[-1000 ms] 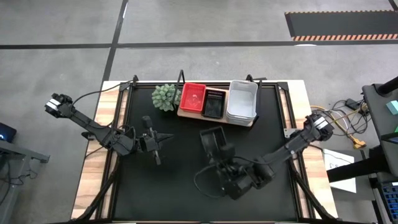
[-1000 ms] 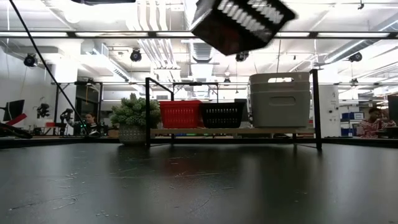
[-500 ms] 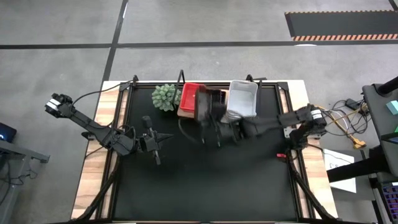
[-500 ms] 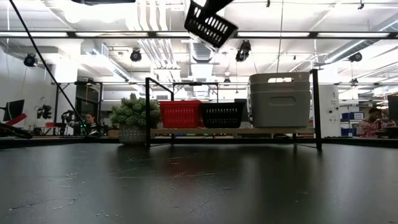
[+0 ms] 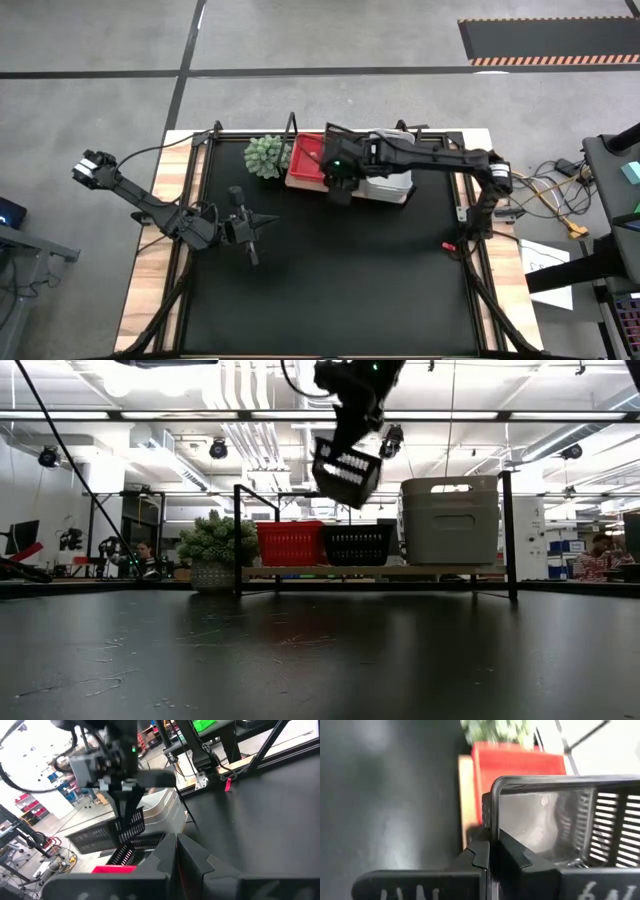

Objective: Stack baskets on shelf by color
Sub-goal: Stack the black basket bin on the black basket bin on the shelf

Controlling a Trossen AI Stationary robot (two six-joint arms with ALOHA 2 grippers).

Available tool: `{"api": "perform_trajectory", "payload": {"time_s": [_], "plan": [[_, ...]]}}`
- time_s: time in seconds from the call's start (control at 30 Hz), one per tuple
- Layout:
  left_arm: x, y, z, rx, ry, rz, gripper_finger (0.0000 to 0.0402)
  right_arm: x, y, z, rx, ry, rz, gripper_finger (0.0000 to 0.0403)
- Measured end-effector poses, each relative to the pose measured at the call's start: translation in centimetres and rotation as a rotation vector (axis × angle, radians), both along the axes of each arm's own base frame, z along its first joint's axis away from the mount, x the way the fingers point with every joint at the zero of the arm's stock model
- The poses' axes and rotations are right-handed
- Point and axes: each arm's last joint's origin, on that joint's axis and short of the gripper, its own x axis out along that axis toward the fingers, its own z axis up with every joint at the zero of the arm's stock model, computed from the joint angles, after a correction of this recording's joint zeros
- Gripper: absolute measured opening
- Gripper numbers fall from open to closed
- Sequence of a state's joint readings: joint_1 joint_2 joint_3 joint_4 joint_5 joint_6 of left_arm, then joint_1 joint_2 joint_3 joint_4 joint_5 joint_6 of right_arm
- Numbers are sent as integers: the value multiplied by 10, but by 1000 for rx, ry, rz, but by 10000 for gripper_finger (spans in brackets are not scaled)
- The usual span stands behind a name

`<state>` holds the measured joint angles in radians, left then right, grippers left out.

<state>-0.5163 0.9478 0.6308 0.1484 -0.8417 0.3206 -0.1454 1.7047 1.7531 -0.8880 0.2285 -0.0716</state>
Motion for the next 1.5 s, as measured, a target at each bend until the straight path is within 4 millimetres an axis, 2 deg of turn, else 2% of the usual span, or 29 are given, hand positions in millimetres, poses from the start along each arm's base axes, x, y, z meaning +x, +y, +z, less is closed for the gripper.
{"api": "perform_trajectory", "payload": {"time_s": [0.13, 0.43, 0.7, 0.97, 1.23, 1.5], "plan": [[0, 0, 0, 0, 0, 0, 0, 1, -10, -12, 8, 69, -19, 12], [0, 0, 0, 0, 0, 0, 0, 9, -12, -42, 18, 214, -13, 12], [0, 0, 0, 0, 0, 0, 0, 15, -18, -58, 25, 256, -21, 12], [0, 0, 0, 1, 0, 0, 0, 17, -19, -68, 30, 304, -14, 13], [0, 0, 0, 0, 0, 0, 0, 17, -20, -68, 32, 303, -19, 15], [0, 0, 0, 1, 0, 0, 0, 16, -20, -68, 34, 301, -25, 77]]}}
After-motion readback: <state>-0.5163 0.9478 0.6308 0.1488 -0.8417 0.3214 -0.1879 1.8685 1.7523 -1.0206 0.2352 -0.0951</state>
